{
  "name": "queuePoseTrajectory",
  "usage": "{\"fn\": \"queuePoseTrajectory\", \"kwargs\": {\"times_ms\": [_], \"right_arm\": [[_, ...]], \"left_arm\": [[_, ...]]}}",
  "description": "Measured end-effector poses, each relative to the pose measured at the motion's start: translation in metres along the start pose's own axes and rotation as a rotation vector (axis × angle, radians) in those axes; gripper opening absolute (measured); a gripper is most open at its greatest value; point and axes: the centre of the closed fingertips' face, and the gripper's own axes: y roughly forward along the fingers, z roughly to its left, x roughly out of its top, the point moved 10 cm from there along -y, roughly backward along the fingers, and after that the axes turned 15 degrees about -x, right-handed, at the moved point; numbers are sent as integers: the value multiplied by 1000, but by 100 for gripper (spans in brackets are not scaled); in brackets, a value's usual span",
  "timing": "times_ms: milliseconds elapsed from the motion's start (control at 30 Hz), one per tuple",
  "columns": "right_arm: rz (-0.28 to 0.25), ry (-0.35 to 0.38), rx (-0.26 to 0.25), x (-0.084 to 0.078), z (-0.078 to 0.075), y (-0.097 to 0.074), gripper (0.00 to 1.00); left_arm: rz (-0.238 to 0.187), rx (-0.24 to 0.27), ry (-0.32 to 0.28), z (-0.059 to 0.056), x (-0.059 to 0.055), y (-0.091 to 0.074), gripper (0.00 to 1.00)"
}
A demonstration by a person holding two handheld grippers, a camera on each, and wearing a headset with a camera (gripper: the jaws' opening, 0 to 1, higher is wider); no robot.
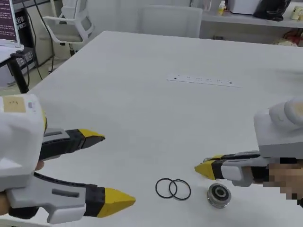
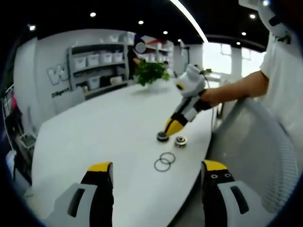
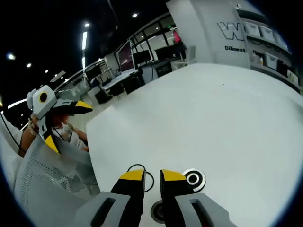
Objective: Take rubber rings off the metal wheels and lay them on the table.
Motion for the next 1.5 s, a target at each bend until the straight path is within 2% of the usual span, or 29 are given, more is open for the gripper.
{"fn": "queuePoseTrajectory", "kwargs": {"times_ms": [67,133,267,300,367,467,567,633,700,833,933,1033,1200,1267,1333,1433,1500], "right_arm": [[-21,1,3,1,-3,-4,12],[-35,-5,-10,0,-10,-6,13],[-71,0,-68,-3,-26,-11,13],[-71,4,-70,-5,-29,-12,14],[-76,2,-83,-9,-35,-13,14],[-59,-37,-126,-15,-43,-13,16],[-59,-54,-147,-19,-49,-14,21],[-61,-37,-151,-22,-52,-16,20],[-64,-20,-152,-25,-54,-16,20],[-60,-10,-159,-28,-56,-15,20],[-50,-17,-153,-30,-55,-13,19],[-36,-35,-150,-32,-54,-11,20],[-11,-54,-145,-36,-55,-9,19],[-9,-49,-142,-36,-55,-8,18],[-4,-47,-141,-37,-56,-7,18],[-8,-41,-136,-37,-56,-6,18],[-17,-36,-133,-36,-56,-6,17]], "left_arm": [[-22,-28,21,0,13,2,77],[-16,-53,62,2,26,7,76],[43,-70,148,7,52,19,75],[37,-77,193,8,64,24,76],[16,-106,246,9,82,34,75],[-2,-163,288,10,99,47,71],[6,-185,323,18,107,60,68],[25,-203,344,22,111,69,68],[23,-218,360,26,113,78,67],[21,-243,376,41,114,100,63],[2,-257,384,46,113,114,61],[-34,-284,339,52,106,132,56],[-50,-270,287,61,82,160,48],[-69,-256,201,65,70,171,47],[-54,-253,204,68,62,177,47],[-8,-241,209,70,48,187,42],[1,-235,197,72,41,192,39]]}}
